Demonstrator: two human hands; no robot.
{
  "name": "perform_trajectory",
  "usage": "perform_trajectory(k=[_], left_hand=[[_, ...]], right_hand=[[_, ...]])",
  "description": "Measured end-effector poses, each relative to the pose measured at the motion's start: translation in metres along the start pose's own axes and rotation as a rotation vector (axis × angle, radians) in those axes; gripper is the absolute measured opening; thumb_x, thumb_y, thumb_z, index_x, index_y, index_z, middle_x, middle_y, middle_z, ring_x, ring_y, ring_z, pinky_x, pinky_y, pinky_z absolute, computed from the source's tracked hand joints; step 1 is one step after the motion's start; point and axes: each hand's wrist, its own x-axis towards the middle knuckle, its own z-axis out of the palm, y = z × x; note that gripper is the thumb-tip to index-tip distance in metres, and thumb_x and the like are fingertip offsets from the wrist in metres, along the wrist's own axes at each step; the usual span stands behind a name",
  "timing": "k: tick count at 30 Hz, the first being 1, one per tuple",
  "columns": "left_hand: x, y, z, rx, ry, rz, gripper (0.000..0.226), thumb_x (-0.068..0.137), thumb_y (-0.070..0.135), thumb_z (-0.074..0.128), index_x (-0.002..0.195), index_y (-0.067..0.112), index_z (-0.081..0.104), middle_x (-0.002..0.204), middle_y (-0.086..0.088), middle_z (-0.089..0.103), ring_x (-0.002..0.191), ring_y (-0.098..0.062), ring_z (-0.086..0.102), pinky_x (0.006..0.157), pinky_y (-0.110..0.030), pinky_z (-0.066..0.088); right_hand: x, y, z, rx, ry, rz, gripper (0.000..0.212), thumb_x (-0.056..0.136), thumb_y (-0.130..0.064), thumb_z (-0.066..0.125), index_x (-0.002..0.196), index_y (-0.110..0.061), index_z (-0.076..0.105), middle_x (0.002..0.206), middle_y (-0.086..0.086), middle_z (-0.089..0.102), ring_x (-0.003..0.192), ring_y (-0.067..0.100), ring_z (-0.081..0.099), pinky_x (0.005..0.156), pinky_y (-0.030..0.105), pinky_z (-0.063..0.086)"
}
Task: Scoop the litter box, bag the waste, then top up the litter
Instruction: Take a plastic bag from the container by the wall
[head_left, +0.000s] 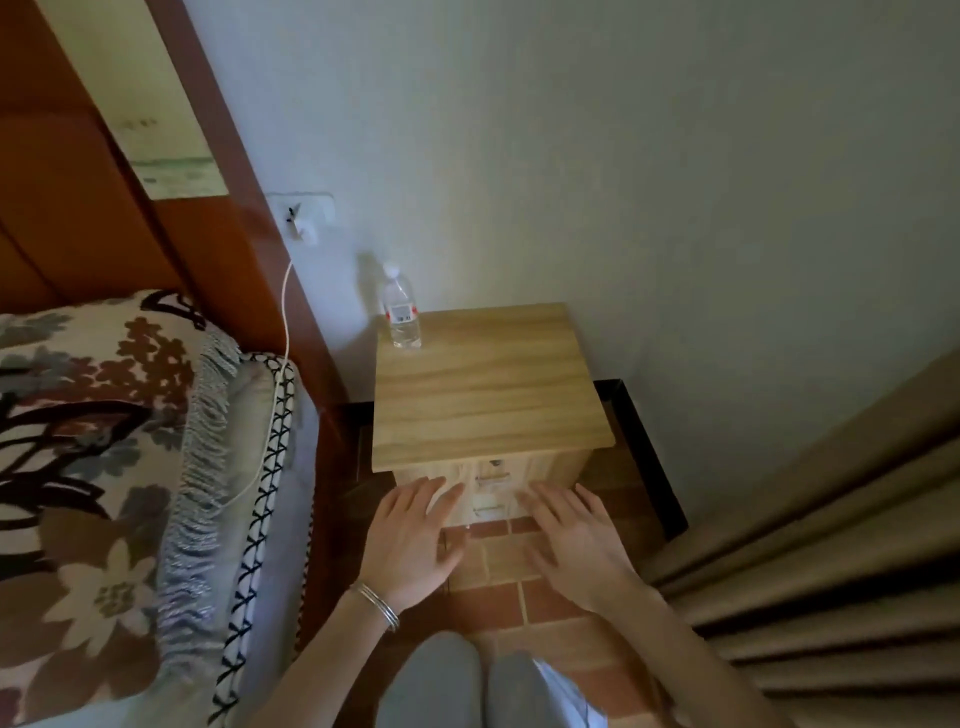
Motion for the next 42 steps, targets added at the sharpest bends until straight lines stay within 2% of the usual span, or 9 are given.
perform_trajectory(k=[5, 11, 15, 23, 29, 31, 36, 39, 42], left_hand=[[0.024, -0.036, 0.111, 0.068, 0.060, 0.014, 0.057, 0.079, 0.057, 0.040, 0.124, 0.025, 0.057, 0.123, 0.000, 0.061, 0.112, -0.021, 0.059, 0.092, -0.039, 0.049], [0.065, -0.071, 0.209, 0.124, 0.163, 0.040, 0.057, 0.078, 0.054, 0.043, 0.127, 0.026, 0.053, 0.128, 0.002, 0.055, 0.118, -0.021, 0.050, 0.101, -0.036, 0.027], [0.083, -0.098, 0.244, 0.162, 0.220, 0.023, 0.060, 0.082, 0.057, 0.042, 0.133, 0.024, 0.049, 0.134, 0.001, 0.051, 0.125, -0.022, 0.045, 0.104, -0.044, 0.030], [0.086, -0.112, 0.247, 0.142, 0.124, -0.023, 0.079, 0.079, 0.070, 0.038, 0.144, 0.026, 0.032, 0.150, 0.001, 0.033, 0.140, -0.019, 0.025, 0.113, -0.047, 0.016], [0.087, -0.117, 0.254, 0.138, 0.172, -0.015, 0.084, 0.074, 0.072, 0.042, 0.144, 0.026, 0.031, 0.152, 0.001, 0.029, 0.141, -0.017, 0.021, 0.115, -0.044, 0.012], [0.087, -0.118, 0.254, 0.126, 0.166, -0.017, 0.085, 0.074, 0.073, 0.042, 0.145, 0.028, 0.029, 0.152, 0.002, 0.027, 0.142, -0.015, 0.019, 0.115, -0.043, 0.012], [0.091, -0.124, 0.253, 0.137, 0.161, 0.011, 0.088, 0.071, 0.073, 0.045, 0.146, 0.031, 0.024, 0.153, 0.004, 0.025, 0.142, -0.013, 0.017, 0.116, -0.040, 0.010], [0.091, -0.123, 0.250, 0.125, 0.141, 0.002, 0.088, 0.071, 0.076, 0.040, 0.146, 0.032, 0.022, 0.154, 0.006, 0.022, 0.143, -0.012, 0.014, 0.116, -0.039, 0.007], [0.090, -0.124, 0.245, 0.101, 0.111, 0.007, 0.090, 0.070, 0.079, 0.032, 0.146, 0.034, 0.019, 0.155, 0.009, 0.017, 0.143, -0.010, 0.010, 0.117, -0.039, 0.006]], right_hand=[[0.028, 0.031, 0.111, -0.024, 0.040, 0.008, 0.050, 0.079, -0.052, 0.039, 0.120, -0.028, 0.055, 0.121, -0.007, 0.061, 0.111, 0.013, 0.058, 0.085, 0.036, 0.051], [0.056, 0.061, 0.220, -0.033, 0.144, -0.038, 0.046, 0.084, -0.051, 0.041, 0.123, -0.028, 0.050, 0.125, -0.004, 0.059, 0.117, 0.015, 0.054, 0.096, 0.041, 0.044], [0.073, 0.076, 0.266, -0.074, 0.179, -0.034, 0.046, 0.085, -0.050, 0.040, 0.125, -0.029, 0.044, 0.126, -0.002, 0.058, 0.119, 0.016, 0.053, 0.098, 0.042, 0.042], [0.086, 0.069, 0.282, -0.040, 0.096, 0.041, 0.048, 0.084, -0.052, 0.036, 0.126, -0.028, 0.042, 0.126, -0.002, 0.057, 0.119, 0.017, 0.052, 0.098, 0.042, 0.041], [0.103, 0.083, 0.313, -0.004, -0.070, 0.054, 0.066, 0.082, -0.058, 0.020, 0.139, -0.028, 0.032, 0.143, -0.004, 0.039, 0.133, 0.014, 0.034, 0.110, 0.040, 0.024], [0.101, 0.088, 0.316, 0.016, -0.092, 0.075, 0.064, 0.085, -0.058, 0.024, 0.140, -0.027, 0.030, 0.144, -0.006, 0.036, 0.135, 0.012, 0.030, 0.111, 0.038, 0.020], [0.110, 0.093, 0.317, 0.047, -0.093, 0.074, 0.057, 0.087, -0.054, 0.044, 0.135, -0.024, 0.037, 0.139, -0.004, 0.038, 0.133, 0.014, 0.027, 0.112, 0.035, 0.018], [0.107, 0.082, 0.316, 0.059, -0.083, 0.112, 0.060, 0.085, -0.058, 0.044, 0.130, -0.018, 0.043, 0.136, -0.001, 0.041, 0.130, 0.017, 0.029, 0.109, 0.034, 0.022], [0.084, 0.077, 0.316, 0.043, -0.039, 0.064, 0.062, 0.082, -0.061, 0.032, 0.123, -0.017, 0.048, 0.127, -0.001, 0.048, 0.124, 0.017, 0.036, 0.108, 0.032, 0.022]])
